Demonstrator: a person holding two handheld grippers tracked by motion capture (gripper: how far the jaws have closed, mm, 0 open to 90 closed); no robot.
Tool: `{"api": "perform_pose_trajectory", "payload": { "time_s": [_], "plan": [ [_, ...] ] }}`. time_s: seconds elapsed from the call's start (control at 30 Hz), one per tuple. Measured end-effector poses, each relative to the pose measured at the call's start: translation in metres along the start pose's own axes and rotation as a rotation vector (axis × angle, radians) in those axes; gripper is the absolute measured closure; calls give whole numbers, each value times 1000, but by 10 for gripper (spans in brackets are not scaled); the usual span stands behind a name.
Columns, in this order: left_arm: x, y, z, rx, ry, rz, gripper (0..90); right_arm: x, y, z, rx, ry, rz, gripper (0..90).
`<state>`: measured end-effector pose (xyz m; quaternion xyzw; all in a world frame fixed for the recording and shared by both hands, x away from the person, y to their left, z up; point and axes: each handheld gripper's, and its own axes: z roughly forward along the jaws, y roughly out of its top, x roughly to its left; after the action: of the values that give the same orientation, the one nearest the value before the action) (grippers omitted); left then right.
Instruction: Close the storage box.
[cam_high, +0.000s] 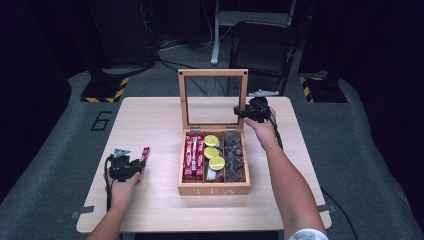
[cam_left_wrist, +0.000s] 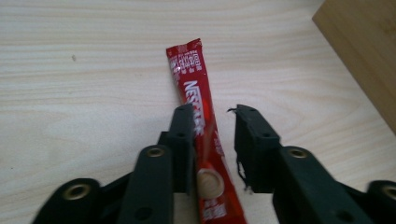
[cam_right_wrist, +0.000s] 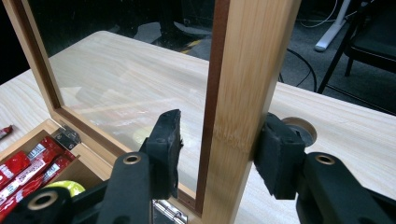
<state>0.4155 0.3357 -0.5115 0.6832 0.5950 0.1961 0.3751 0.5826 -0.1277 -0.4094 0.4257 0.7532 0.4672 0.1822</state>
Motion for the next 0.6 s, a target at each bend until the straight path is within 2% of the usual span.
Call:
{"api": "perform_pose_trajectory", "payload": {
  "time_s": [0.03, 0.17, 0.33, 0.4, 0.6],
  "plan": [
    [0, 0, -1, -14, 2, -5, 640, -1, 0, 0, -2, 1, -11, 540],
    [-1, 3, -8, -39, -11, -18, 562, -1, -2, -2, -11, 2, -6, 547],
    [-3, 5, -12, -41, -21, -1, 538, 0, -1, -3, -9, 0, -10, 548],
    [-6, 5, -12, -50, -27, -6, 533, 1, -1, -3, -9, 0, -8, 550],
    [-16, 8, -13, -49, -40, 41, 522, 2, -2, -7, -7, 6, -25, 557]
  ]
}}
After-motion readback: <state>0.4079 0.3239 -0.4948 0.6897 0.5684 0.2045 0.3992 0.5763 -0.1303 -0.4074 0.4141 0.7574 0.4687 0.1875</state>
